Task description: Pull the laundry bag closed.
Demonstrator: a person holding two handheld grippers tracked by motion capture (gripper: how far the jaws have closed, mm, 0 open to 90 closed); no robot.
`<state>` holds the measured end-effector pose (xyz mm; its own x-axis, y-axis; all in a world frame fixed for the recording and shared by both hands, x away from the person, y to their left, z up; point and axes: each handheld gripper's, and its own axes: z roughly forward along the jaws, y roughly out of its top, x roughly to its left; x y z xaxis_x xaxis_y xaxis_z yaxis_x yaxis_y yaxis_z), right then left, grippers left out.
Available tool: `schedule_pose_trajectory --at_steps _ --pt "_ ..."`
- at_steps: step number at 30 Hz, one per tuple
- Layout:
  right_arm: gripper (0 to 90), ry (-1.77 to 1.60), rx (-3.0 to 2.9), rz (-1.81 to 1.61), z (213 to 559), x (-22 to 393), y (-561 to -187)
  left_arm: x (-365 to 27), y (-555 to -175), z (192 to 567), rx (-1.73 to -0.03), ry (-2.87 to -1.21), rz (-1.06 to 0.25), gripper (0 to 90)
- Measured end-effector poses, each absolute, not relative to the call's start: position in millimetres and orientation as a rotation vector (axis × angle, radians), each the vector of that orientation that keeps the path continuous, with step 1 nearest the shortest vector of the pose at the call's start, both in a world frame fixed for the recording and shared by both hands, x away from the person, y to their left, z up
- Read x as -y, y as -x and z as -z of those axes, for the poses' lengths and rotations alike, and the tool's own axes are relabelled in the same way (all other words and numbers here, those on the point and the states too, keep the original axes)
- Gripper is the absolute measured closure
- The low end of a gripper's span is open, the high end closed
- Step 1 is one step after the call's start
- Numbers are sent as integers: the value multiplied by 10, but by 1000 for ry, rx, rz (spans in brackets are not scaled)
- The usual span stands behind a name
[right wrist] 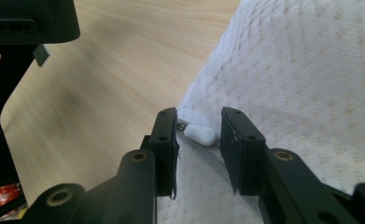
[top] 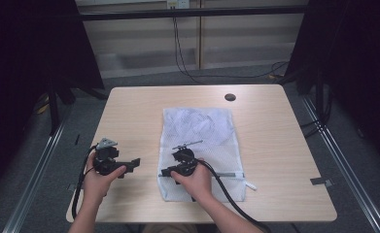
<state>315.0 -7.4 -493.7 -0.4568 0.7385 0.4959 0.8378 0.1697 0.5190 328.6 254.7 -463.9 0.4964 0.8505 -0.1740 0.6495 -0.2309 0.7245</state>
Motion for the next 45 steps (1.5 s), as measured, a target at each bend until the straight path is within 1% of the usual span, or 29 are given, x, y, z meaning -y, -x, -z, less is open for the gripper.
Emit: schedule_pose_trajectory --at_steps 4,6,9,10,23,28,29,36,39,45 --pt "672 1560 2274 1174 4931 55 -3143 -2552 -3288 4639 -1234 -1974 -331 38" --pt "701 1556 2264 1198 4918 57 -3146 -2552 -3290 4640 -1233 -1974 -329 39" --pt "719 1554 2239 1198 4908 61 -3152 -2553 -3290 4639 -1234 -1974 -331 39" --pt "740 1556 2231 1201 4899 60 -3154 -2553 -3289 4639 -1235 -1974 -334 39" --pt "784 1552 2208 1166 4927 -11 -3161 -2543 -3289 4646 -1235 -1978 -331 40" --pt "810 1565 2221 1151 4952 -30 -3175 -2552 -3286 4645 -1234 -1982 -327 41" --pt "827 1565 2229 1151 4967 -28 -3185 -2552 -3283 4645 -1238 -1976 -326 41" --pt "841 1579 2233 1125 4970 -40 -3179 -2550 -3277 4646 -1236 -1981 -325 41" --pt "865 1577 2237 1124 4963 -31 -3182 -2538 -3274 4646 -1233 -1978 -311 42" --pt "869 1578 2220 1182 4898 21 -3190 -2528 -3271 4651 -1234 -1962 -278 43"
